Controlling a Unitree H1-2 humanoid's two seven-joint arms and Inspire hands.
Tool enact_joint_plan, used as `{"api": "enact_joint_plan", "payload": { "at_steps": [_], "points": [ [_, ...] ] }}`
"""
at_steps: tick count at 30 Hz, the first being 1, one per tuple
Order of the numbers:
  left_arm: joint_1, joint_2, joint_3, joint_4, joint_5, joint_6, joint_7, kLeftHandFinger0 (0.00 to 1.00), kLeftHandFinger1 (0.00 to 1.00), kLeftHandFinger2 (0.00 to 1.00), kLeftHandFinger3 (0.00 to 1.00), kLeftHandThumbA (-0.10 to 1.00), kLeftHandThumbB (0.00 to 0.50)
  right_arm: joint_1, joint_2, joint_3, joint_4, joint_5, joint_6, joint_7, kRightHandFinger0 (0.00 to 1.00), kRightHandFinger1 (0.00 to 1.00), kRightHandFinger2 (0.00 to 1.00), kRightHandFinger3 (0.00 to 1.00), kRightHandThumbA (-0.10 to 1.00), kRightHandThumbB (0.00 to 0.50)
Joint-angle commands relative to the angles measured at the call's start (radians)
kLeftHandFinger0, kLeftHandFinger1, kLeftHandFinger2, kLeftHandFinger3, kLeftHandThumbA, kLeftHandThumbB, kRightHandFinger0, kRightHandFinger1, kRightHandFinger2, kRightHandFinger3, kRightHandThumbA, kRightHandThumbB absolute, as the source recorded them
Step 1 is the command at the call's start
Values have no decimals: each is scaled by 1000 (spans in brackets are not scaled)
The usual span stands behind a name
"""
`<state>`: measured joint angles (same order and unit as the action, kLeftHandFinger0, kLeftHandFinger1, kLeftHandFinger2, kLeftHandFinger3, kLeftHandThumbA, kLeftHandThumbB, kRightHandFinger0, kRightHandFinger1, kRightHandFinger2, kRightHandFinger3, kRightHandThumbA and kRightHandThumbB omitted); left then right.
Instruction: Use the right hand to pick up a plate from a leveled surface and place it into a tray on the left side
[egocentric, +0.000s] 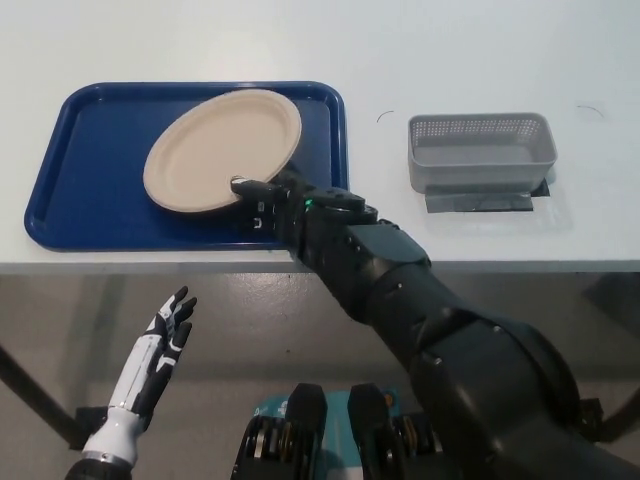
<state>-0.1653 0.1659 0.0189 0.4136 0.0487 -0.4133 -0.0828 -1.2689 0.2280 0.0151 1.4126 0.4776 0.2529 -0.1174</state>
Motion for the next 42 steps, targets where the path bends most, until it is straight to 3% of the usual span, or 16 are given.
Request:
{"api": "enact_joint_plan", "payload": {
  "at_steps": [1,3,9,12,16,18,20,23,27,29,33,37,42],
  "points": [
    [-29,24,-1,-15,0,-13,-6,1000,1000,971,1000,926,221,-71,-21,-15,-9,-52,28,150,1000,1000,1000,1000,1000,412],
    [-30,25,-2,-10,-2,-17,-8,1000,1000,969,1000,927,225,-82,-25,-7,-11,-71,39,169,1000,1000,1000,1000,1000,415],
    [-40,28,-4,-7,-10,-10,-16,1000,1000,971,1000,920,235,-143,-48,50,-45,-156,86,185,1000,1000,1000,1000,1000,499],
    [-42,32,-4,-9,0,-3,-11,1000,1000,965,1000,928,254,-172,-65,98,-83,-207,68,227,1000,1000,1000,1000,1000,494],
    [-43,33,-8,2,-11,-11,-20,1000,1000,973,1000,922,242,-196,-85,132,-151,-262,72,182,1000,1000,1000,1000,1000,500],
    [-44,33,-10,9,-13,-19,-23,1000,1000,975,1000,924,244,-203,-104,241,-182,-366,51,231,1000,1000,1000,1000,1000,472],
    [-45,36,-13,12,2,-31,-16,1000,1000,970,1000,942,242,-196,-126,336,-265,-449,111,214,1000,1000,1000,1000,966,499],
    [-41,33,-17,14,-2,-30,-20,1000,1000,964,1000,944,264,-170,-183,554,-409,-630,164,221,1000,1000,1000,1000,946,500],
    [-47,36,-18,7,-5,-11,-25,1000,1000,966,1000,936,287,-152,-271,658,-579,-659,216,347,1000,1000,1000,1000,917,500],
    [-48,37,-18,10,-7,-20,-28,1000,1000,961,1000,921,280,-116,-332,672,-690,-653,217,416,1000,1000,1000,1000,979,500],
    [-50,36,-19,5,-12,-12,-37,1000,1000,959,1000,920,282,3,-425,647,-942,-692,217,470,1000,1000,1000,1000,1000,500],
    [-49,35,-20,3,-14,-10,-39,1000,1000,948,1000,903,256,193,-492,522,-1256,-677,217,485,1000,1000,1000,1000,960,500],
    [-62,39,-23,16,6,-17,-30,1000,1000,931,1000,906,228,437,-603,371,-1820,-746,217,574,1000,1000,1000,1000,1000,483]
  ]
}}
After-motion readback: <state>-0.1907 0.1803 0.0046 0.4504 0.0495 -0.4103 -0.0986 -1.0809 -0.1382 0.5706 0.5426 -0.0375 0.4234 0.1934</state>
